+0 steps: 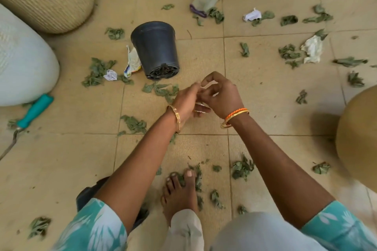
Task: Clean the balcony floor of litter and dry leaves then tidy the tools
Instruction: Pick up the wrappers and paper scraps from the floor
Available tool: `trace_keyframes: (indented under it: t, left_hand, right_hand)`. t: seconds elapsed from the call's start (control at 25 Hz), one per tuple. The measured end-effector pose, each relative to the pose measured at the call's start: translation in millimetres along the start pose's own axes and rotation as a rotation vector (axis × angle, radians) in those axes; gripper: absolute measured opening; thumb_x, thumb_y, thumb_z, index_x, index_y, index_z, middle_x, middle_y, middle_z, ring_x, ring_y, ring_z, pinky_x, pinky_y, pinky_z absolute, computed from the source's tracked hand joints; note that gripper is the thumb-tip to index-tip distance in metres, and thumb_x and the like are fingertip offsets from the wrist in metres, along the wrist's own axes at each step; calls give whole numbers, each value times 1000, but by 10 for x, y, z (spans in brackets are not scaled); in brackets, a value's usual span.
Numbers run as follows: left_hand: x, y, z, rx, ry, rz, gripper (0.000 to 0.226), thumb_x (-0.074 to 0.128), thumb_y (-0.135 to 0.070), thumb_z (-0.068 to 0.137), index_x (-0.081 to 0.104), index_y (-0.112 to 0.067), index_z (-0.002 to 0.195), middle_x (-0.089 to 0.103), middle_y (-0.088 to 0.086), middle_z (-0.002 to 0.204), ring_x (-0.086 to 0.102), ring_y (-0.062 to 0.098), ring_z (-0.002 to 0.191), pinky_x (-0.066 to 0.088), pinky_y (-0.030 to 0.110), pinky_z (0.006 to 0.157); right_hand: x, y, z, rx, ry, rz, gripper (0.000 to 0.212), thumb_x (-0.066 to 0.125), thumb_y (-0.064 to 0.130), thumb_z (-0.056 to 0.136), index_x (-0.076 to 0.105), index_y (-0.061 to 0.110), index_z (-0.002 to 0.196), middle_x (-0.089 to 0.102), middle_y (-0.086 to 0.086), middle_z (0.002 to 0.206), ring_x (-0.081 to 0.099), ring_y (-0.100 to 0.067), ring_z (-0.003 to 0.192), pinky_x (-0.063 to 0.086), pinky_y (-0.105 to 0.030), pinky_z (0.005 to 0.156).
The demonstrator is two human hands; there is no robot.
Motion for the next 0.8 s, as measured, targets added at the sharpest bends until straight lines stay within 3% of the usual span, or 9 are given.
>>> trace_keyframes:
  t: [0.08,0.16,0.24,0.32,0.4,0.52,0.64,0.8]
  left_hand:
    - [-20,18,-11,-51,-22,-165,20,42,-11,99,60,-5,93,59,1,55,56,10,40,39,16,39]
    - [-161,32,9,-72,-131,-230,24,35,2,96,58,-2,103,58,3,55,54,9,35,35,14,34]
    - [-336,57,10,-112,-211,-243,36,29,5,94,50,-2,123,57,7,68,52,8,32,33,13,35]
    - [-485,132,-17,-169,-268,-242,43,27,6,94,42,-3,133,57,7,67,51,8,29,34,14,36]
    - [-596,180,-48,-198,-332,-245,38,25,7,92,50,-6,118,58,4,53,49,8,28,33,15,36]
    - [-716,236,-72,-213,-369,-279,36,22,15,85,49,-7,75,55,6,65,49,12,41,32,20,46]
    - [-773,292,-72,-233,-307,-373,31,26,13,80,47,-8,72,54,5,73,45,14,56,33,20,48]
    - [-764,308,-70,-241,-247,-436,15,42,-8,86,48,-11,73,54,2,69,46,14,54,35,13,40]
  right_hand:
    - [49,33,25,-14,-8,-94,28,74,5,72,53,14,88,63,-8,64,57,-14,54,48,-25,55]
    - [19,11,47,-57,-29,-156,20,74,10,75,57,12,87,61,-2,71,53,-9,59,45,-24,58]
    - [30,-24,18,-108,-2,-238,14,70,11,79,63,11,92,62,-4,91,55,-11,73,47,-27,69]
    - [201,-136,-64,-167,120,-440,31,71,16,79,64,10,109,57,-11,114,53,-24,97,46,-33,84]
    - [422,-253,-180,-205,203,-620,38,70,14,80,63,7,116,51,-17,126,47,-35,112,43,-40,93]
    - [541,-322,-229,-266,116,-653,22,68,1,79,70,-2,100,59,-22,115,53,-43,102,50,-43,82]
    - [522,-280,-141,-186,110,-639,20,63,0,82,69,-3,101,59,-19,111,54,-37,101,45,-35,81]
    - [401,-180,-12,-16,90,-492,10,72,6,74,73,3,84,68,-15,90,61,-23,79,44,-24,68]
Point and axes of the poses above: each hand's wrist, its own z-axis towards the middle knuckle, its own x-axis out of the palm, y = z × x, the point moved 4 cm from there along z, towards the middle knuckle
